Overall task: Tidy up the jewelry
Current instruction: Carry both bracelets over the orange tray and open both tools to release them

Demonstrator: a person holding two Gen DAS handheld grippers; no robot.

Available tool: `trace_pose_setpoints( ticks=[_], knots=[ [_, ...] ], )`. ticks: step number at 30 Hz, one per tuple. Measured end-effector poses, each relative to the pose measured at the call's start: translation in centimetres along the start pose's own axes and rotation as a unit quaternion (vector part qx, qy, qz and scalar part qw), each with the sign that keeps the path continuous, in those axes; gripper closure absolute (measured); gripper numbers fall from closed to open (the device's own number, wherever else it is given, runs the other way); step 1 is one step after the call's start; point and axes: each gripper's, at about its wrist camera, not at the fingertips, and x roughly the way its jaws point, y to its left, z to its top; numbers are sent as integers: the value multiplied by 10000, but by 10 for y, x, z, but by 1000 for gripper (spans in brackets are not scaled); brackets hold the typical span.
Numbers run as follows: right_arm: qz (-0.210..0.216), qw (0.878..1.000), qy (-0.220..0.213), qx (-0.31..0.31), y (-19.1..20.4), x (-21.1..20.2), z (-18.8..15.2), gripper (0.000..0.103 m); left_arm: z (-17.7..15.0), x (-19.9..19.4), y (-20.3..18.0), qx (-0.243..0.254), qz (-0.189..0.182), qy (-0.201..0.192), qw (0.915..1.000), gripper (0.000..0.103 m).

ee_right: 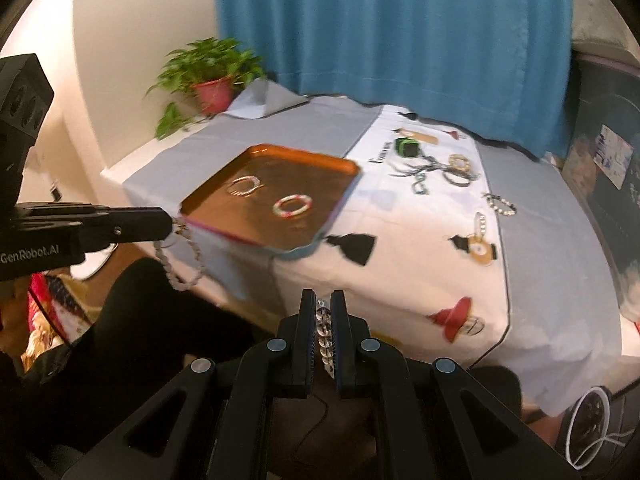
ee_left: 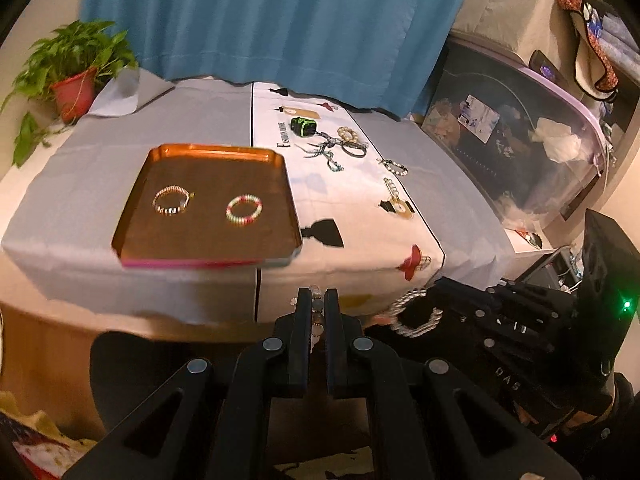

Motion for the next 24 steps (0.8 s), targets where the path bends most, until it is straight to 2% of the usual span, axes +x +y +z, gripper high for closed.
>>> trace_pose_setpoints(
  ticks=[5, 24],
  knots=[
    [106, 9998, 110, -107, 16, -2, -6, 95, -11, -7, 2, 21, 3, -33, 10000, 99],
    [47, 9996, 225, -186, 23, 3, -6, 95, -15, -12, 11, -76, -30, -142, 9999, 99]
  ],
)
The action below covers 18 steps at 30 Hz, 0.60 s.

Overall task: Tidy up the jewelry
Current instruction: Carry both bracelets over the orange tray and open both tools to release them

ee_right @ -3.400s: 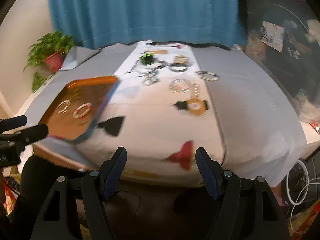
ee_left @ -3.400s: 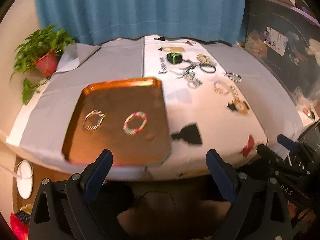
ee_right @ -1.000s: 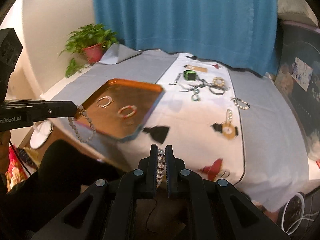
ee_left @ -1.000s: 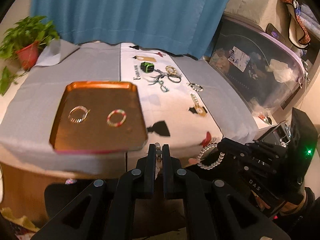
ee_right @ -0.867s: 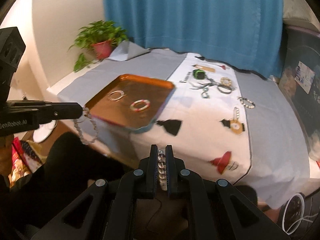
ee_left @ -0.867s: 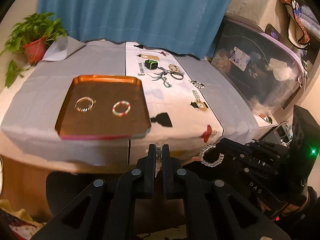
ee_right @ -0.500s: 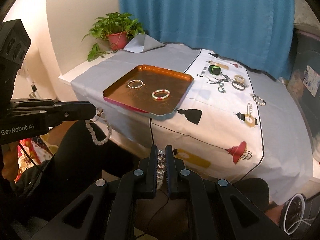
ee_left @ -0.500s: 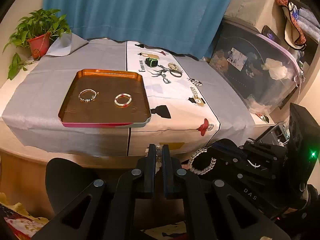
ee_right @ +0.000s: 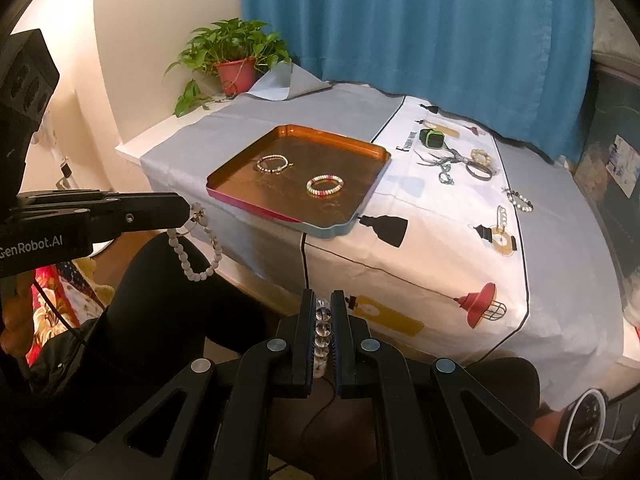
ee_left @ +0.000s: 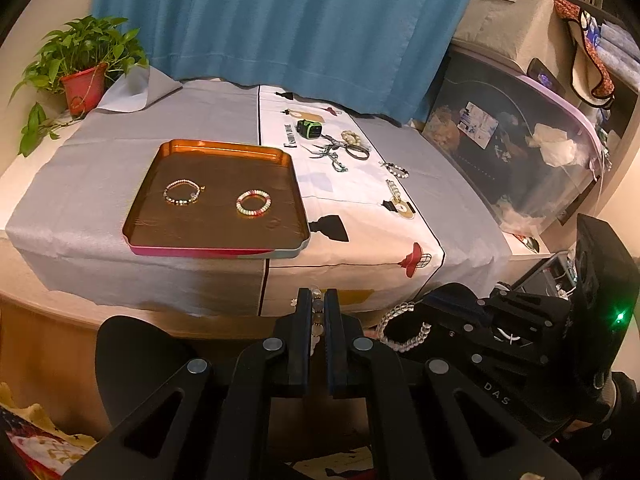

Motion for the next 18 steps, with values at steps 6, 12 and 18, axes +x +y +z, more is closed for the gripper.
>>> trace_pose_setpoints(
  ticks=[6, 12, 18],
  knots=[
    [-35, 10000, 72, 8, 0, 8, 3, 95, 3, 5, 5, -30, -21, 35, 10000, 99],
    [-62, 9998, 155, -55, 0, 19, 11, 95, 10, 10, 17, -147, -9, 30, 9999, 99],
    [-111, 9998, 163, -79, -3, 34, 28, 95, 21, 12, 38, -269, 103, -45, 9996, 99]
  ],
)
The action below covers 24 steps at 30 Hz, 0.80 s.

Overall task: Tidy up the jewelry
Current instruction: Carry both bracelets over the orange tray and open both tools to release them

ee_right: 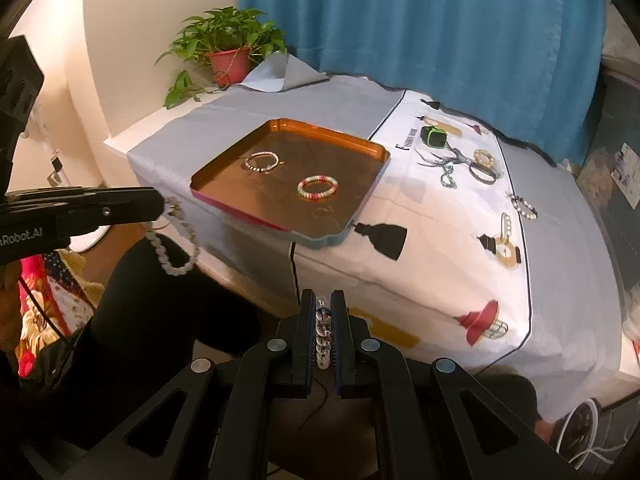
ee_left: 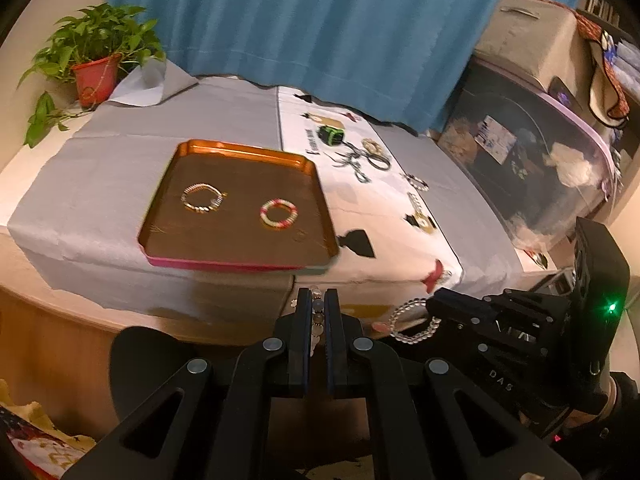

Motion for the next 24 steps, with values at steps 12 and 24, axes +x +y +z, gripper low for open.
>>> trace_pose_setpoints(
  ticks=[12, 24],
  knots=[
    [-6, 10000, 16, -82, -2, 51, 60, 95, 49, 31, 48, -191, 219, -114, 9995, 99],
    [-48, 9996, -268, -95, -3, 116, 137, 95, 113, 81, 78, -7, 519, -336, 9981, 99]
  ],
)
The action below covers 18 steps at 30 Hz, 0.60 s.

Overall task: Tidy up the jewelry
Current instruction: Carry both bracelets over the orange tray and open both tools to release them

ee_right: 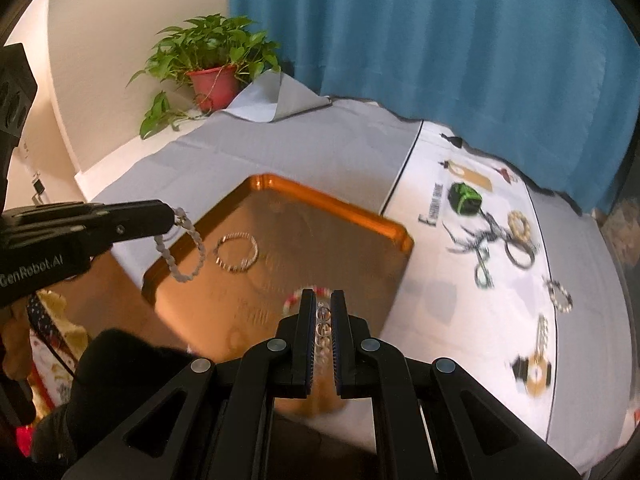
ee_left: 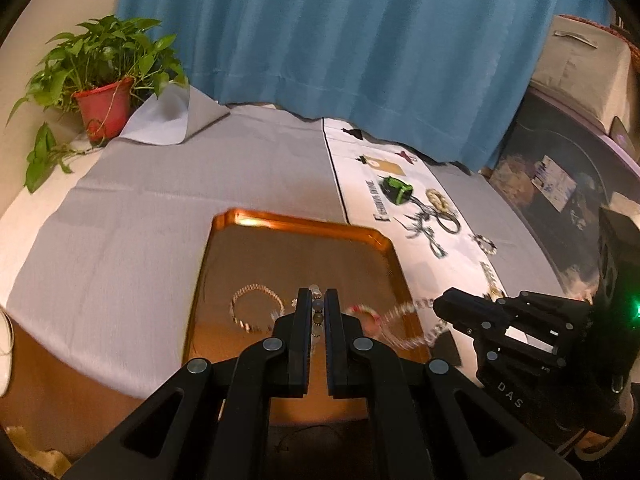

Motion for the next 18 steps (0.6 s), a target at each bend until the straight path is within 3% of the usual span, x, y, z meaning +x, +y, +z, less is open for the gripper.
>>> trace_pose_setpoints(
  ticks=[5, 15, 16, 17, 18],
  knots=[
    [-51, 9999, -81, 29, -5, 28, 21, 95, 16, 27, 11, 36, 189, 24, 9998, 99],
    [-281, 9994, 111, 139, -19, 73, 27, 94, 27, 72, 23, 14, 403, 303, 9987, 96],
    [-326, 9992, 166, 164, -20, 76, 26, 92, 28, 76, 24, 18, 469, 381, 9982, 84],
    [-344, 9989, 277, 176, -21, 79, 25, 86, 27, 78, 26, 5, 549, 471, 9974, 51],
    [-338, 9983, 438, 191, -22, 82, 22, 80, 26, 80, 27, -48, 718, 573, 9958, 29]
  ],
)
